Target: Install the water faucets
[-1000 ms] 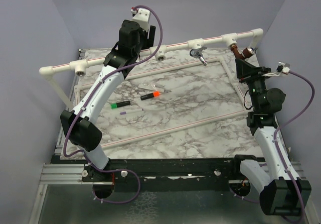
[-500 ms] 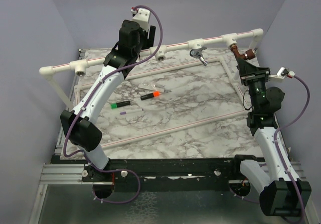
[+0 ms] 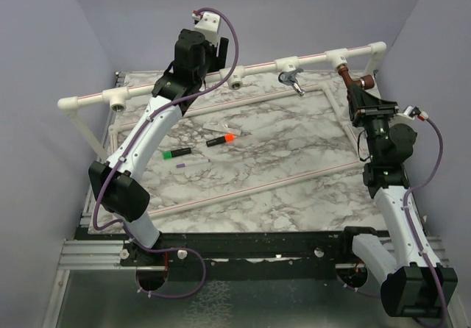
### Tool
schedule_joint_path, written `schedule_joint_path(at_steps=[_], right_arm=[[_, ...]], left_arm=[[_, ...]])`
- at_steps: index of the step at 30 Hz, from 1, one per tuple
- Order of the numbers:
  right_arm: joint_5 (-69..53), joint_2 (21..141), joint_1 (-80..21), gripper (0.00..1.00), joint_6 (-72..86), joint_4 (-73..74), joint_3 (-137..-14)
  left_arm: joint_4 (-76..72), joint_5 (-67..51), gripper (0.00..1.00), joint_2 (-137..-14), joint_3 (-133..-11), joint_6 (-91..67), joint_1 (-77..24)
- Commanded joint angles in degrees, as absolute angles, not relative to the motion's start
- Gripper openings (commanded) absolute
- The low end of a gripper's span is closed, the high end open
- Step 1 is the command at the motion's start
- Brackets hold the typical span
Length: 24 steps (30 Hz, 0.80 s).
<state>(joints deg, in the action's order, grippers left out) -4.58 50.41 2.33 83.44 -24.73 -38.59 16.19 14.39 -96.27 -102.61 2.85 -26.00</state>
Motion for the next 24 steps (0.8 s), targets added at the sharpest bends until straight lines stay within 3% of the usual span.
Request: schedule_joint_path(at_steps=[1, 14, 24], right_arm=[[-4.61, 50.30, 2.33, 0.01, 90.94, -18.48, -41.56], [-10.05, 51.56, 2.37, 0.01, 102.04, -16.02, -43.63], [-10.07, 51.44, 2.37, 0.01, 99.90, -13.46, -45.25]], left_arm=[[19.42, 13.86, 0.75, -97.56, -102.44, 2.72, -26.63], [19.51, 13.87, 0.75, -97.56, -102.41, 2.79, -26.81], [19.60, 14.15, 0.75, -97.47, -102.45, 2.89, -26.89]])
